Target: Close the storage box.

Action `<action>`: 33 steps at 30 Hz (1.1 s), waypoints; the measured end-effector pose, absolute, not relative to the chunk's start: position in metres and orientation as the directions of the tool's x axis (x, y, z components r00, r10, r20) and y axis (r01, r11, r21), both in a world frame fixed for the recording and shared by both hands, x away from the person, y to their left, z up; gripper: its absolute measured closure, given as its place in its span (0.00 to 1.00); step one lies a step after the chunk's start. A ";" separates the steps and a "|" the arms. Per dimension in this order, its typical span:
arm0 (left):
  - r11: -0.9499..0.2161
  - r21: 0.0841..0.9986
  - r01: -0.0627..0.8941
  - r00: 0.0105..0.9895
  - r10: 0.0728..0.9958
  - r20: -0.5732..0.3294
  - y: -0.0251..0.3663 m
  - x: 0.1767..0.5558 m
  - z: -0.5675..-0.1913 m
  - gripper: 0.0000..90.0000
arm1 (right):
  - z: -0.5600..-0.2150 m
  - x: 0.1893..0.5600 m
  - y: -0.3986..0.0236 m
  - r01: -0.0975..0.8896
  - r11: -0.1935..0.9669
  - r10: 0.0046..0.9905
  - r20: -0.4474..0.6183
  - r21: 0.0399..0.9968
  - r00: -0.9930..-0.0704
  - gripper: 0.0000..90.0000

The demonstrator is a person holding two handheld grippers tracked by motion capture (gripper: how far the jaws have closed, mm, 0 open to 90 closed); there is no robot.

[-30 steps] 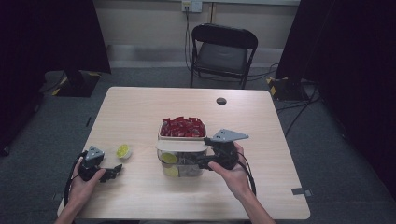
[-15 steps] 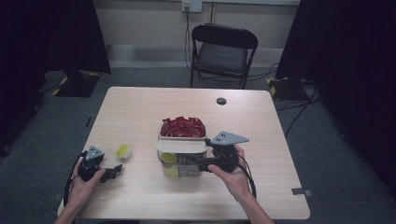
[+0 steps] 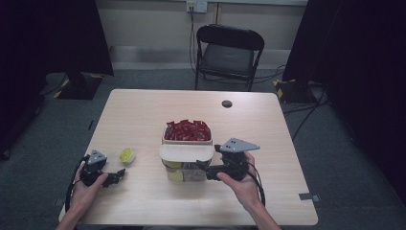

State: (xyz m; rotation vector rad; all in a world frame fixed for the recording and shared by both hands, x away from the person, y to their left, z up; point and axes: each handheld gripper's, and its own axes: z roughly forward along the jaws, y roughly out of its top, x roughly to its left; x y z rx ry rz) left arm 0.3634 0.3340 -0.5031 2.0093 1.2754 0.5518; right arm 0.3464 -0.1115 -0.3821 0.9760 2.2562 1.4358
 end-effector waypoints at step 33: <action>-0.294 0.729 0.618 0.425 0.905 0.005 0.334 0.366 -0.503 0.08 | -0.391 0.372 -0.165 0.459 0.155 0.774 0.181 0.875 -0.606 0.16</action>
